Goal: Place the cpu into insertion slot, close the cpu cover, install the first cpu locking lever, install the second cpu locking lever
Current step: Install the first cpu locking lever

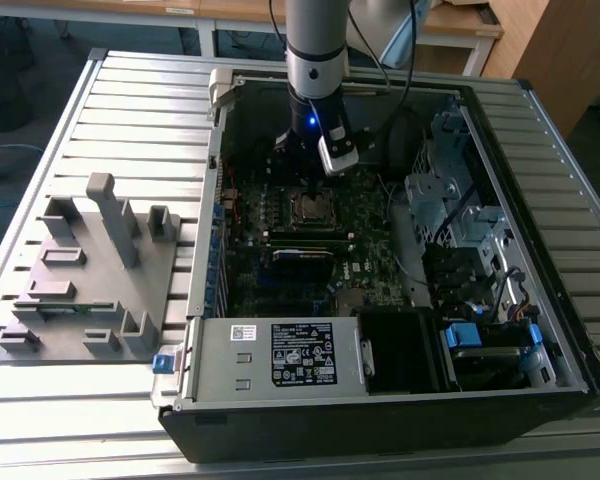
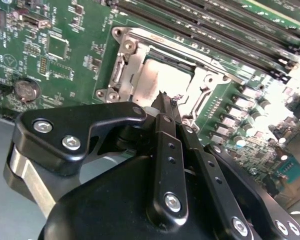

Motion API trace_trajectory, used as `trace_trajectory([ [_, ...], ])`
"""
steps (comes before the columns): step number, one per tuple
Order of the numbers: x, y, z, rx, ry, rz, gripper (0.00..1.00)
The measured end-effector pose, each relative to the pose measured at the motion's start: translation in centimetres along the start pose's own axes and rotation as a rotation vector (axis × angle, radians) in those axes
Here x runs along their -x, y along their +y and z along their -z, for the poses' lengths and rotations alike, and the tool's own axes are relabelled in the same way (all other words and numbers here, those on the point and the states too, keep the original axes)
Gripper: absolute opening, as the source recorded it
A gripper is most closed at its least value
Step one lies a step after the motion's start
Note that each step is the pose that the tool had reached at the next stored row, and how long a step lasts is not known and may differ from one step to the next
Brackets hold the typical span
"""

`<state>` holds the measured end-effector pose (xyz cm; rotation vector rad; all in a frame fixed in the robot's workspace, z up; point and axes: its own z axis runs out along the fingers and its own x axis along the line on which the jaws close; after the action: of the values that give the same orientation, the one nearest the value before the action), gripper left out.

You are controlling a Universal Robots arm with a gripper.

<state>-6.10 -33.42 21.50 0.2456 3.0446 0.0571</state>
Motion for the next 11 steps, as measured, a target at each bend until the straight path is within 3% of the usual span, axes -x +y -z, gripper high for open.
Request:
trace_trajectory([
  [7,0.26,0.04,-0.06,-0.0009,0.0004,0.008,0.10],
  [11,0.31,0.06,0.43,-0.0008,0.0003,0.008,0.10],
])
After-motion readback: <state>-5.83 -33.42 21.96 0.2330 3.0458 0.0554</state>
